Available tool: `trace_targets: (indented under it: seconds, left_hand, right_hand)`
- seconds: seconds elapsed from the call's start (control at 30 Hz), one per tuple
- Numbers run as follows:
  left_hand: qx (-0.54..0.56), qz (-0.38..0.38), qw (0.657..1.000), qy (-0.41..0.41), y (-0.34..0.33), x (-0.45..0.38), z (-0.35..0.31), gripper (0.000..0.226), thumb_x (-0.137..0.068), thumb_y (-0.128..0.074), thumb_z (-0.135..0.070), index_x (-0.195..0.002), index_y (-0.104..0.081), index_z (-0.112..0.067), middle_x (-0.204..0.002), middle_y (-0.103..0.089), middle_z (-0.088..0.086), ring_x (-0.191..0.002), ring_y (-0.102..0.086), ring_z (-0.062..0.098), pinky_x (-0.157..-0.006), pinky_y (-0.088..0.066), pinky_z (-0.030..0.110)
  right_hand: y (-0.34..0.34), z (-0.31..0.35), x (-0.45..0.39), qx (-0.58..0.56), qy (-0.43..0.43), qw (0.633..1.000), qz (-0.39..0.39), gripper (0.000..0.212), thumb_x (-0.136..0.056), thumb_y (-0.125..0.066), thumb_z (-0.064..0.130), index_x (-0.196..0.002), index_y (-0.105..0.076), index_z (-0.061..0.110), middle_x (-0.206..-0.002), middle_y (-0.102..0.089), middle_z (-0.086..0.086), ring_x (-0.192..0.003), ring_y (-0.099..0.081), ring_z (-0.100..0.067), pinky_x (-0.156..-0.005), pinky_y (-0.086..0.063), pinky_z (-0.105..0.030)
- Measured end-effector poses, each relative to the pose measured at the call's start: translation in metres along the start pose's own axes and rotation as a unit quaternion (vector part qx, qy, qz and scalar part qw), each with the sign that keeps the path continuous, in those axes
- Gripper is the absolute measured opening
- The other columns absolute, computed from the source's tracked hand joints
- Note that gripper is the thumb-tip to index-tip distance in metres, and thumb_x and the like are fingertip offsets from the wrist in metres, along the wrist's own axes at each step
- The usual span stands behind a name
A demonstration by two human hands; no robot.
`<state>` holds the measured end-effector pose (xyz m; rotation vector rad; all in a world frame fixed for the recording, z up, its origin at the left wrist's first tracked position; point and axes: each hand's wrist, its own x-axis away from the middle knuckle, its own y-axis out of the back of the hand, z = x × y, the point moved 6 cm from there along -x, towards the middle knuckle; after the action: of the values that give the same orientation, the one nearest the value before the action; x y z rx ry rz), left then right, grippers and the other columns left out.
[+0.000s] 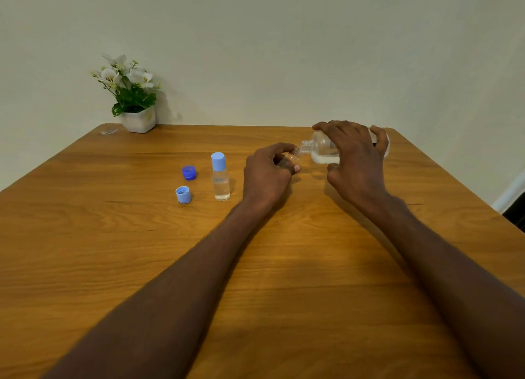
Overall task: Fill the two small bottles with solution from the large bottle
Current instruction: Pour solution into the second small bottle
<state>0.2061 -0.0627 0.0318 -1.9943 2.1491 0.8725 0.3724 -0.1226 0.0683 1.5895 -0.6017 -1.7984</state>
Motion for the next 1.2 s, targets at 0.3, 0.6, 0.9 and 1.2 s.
trace_targets:
  seconds: [0.3, 0.6, 0.9, 1.2]
  left_hand:
    - [0.001, -0.004, 1.000, -0.009, -0.0002, -0.0006, 0.0002, 0.040, -0.086, -0.081, -0.018, -0.126, -0.074, -0.023, -0.107, -0.076, -0.007, -0.093, -0.068, 0.005, -0.089, -0.060, 0.033]
    - [0.005, -0.005, 1.000, -0.002, -0.0007, -0.0008, 0.0021, 0.044, -0.084, -0.083, -0.020, -0.127, -0.074, -0.023, -0.109, -0.076, -0.005, -0.096, -0.069, 0.007, -0.092, -0.060, 0.037]
    - [0.007, -0.005, 1.000, 0.002, -0.0013, -0.0015, 0.0031, 0.042, -0.084, -0.083, -0.019, -0.125, -0.075, -0.025, -0.102, -0.073, -0.011, -0.094, -0.069, 0.004, -0.089, -0.062, 0.039]
    - [0.003, -0.005, 1.000, 0.004, -0.0013, -0.0016, 0.0023, 0.043, -0.086, -0.082, -0.018, -0.128, -0.073, -0.023, -0.112, -0.076, -0.006, -0.099, -0.068, 0.007, -0.093, -0.060, 0.037]
  right_hand:
    - [-0.0009, -0.0003, 0.0000, -0.003, -0.002, 1.000, 0.000, 0.086, -0.067, -0.078, 0.003, -0.144, -0.054, 0.032, -0.142, -0.059, 0.004, -0.138, -0.048, -0.023, -0.118, -0.018, -0.053]
    - [0.0008, 0.0005, 0.0004, -0.006, -0.002, 1.000, -0.003, 0.085, -0.067, -0.079, 0.003, -0.144, -0.055, 0.031, -0.141, -0.060, 0.004, -0.137, -0.048, -0.023, -0.118, -0.017, -0.052]
    - [-0.0001, -0.0001, -0.0004, -0.002, -0.001, 1.000, 0.001, 0.086, -0.067, -0.079, 0.003, -0.145, -0.054, 0.031, -0.142, -0.059, 0.004, -0.138, -0.048, -0.023, -0.118, -0.016, -0.053]
    - [-0.0004, -0.0003, -0.0009, -0.005, -0.003, 1.000, 0.005, 0.085, -0.067, -0.078, 0.004, -0.144, -0.054, 0.032, -0.142, -0.059, 0.005, -0.138, -0.047, -0.022, -0.118, -0.014, -0.051]
